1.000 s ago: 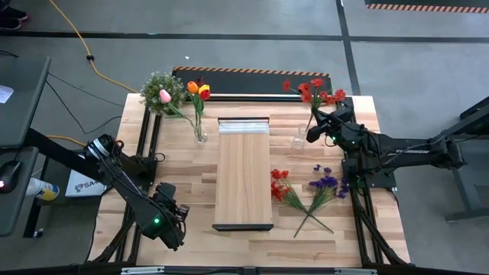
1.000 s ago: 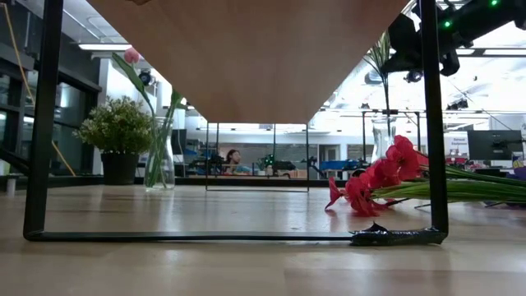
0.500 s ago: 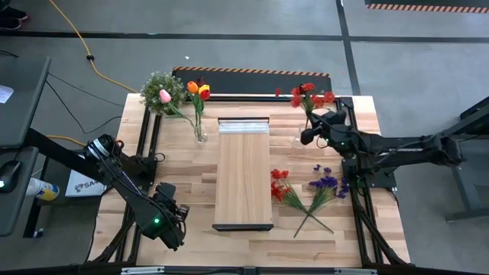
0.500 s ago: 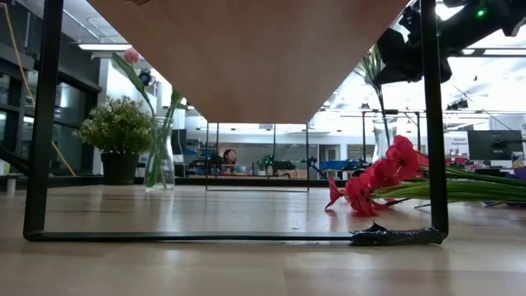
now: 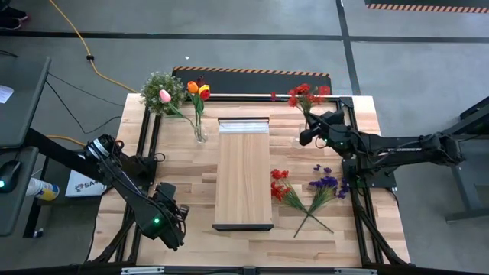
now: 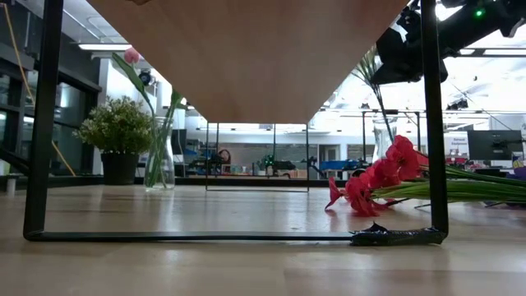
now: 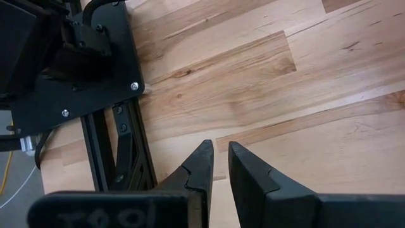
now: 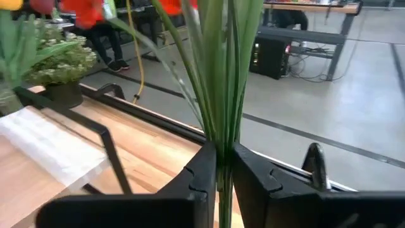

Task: Pick and place flowers into a vace then onto a shelf
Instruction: Put the right orange flowers into the right transparent vase, then put the orange flowers into the right transparent vase

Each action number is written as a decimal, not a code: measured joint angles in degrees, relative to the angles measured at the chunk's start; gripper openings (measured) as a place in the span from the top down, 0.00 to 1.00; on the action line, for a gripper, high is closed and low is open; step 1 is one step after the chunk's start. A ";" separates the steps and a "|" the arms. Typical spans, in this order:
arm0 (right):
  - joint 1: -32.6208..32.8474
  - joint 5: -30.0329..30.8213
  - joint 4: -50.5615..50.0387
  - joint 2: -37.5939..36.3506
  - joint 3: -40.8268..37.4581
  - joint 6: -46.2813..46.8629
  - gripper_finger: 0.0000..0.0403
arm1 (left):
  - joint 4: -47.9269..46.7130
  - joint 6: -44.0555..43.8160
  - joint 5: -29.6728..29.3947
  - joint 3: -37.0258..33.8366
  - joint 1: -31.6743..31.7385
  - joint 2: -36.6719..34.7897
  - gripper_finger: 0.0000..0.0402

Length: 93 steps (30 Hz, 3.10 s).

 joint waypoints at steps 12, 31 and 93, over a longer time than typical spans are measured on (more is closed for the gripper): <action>-0.02 -1.89 0.33 -0.25 0.00 0.00 0.78 | 0.00 0.02 0.00 0.00 0.00 -0.02 0.79; 0.00 -5.53 0.75 -8.57 0.00 -7.80 0.75 | -0.02 0.04 0.00 0.00 0.00 -0.02 0.79; 0.07 -53.93 1.96 -26.06 14.98 -9.29 0.75 | 0.04 0.04 -0.48 0.02 0.00 -0.02 0.79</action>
